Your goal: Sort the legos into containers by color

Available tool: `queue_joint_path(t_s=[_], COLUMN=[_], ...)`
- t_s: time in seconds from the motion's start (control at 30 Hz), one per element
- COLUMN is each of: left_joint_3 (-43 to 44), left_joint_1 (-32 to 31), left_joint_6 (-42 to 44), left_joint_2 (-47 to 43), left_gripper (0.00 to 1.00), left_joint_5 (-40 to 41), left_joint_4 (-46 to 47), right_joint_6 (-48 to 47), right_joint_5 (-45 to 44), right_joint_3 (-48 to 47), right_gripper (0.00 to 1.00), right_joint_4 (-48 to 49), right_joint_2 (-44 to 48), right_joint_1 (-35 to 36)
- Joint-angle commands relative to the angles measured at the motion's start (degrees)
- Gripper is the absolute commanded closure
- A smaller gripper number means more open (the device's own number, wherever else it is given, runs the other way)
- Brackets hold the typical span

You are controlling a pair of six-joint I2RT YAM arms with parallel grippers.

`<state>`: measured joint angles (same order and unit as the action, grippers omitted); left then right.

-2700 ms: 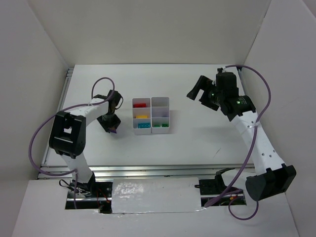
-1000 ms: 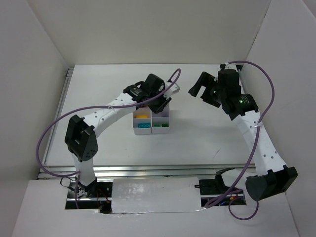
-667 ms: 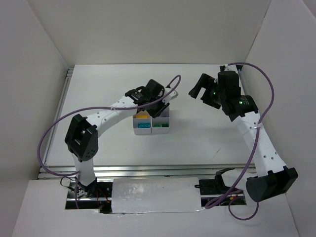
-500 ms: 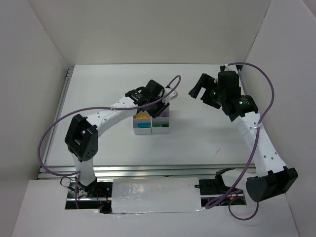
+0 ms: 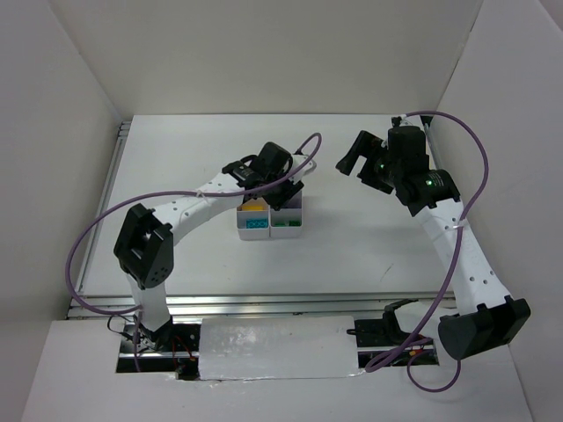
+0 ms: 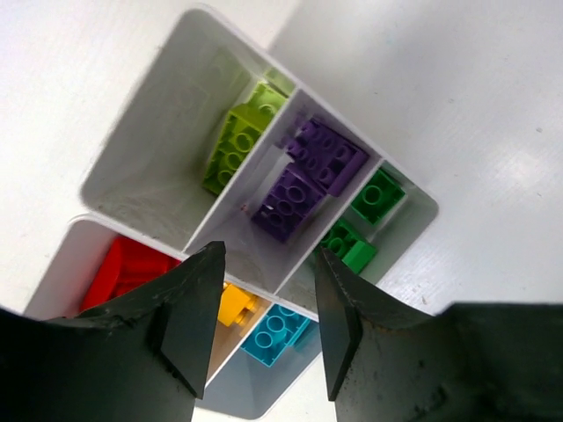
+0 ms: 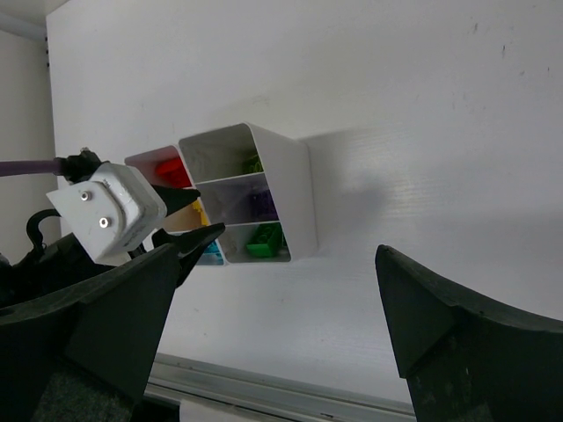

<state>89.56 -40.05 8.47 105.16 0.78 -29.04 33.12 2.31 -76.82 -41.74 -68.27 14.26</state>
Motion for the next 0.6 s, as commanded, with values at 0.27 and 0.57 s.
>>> queue_joint_path(t_s=[0.27,0.57], left_joint_3=[3.5,4.8], left_joint_1=[1.6,28.1], left_joint_6=[-15.2,-40.6], left_joint_2=[-10.1,-17.8], left_gripper=[0.11,0.01], left_joint_5=[24.7,31.6], left_joint_4=[2.5,-17.8], right_joint_6=[-3.1,-8.8], right_joint_5=[-1.8,-17.8], right_joint_3=[-5.9,-14.1], right_gripper=[0.00,0.00], right_joint_4=[-3.0,-11.0], right_joint_2=[0.7,4.6], right_joint_1=[0.2,0.3])
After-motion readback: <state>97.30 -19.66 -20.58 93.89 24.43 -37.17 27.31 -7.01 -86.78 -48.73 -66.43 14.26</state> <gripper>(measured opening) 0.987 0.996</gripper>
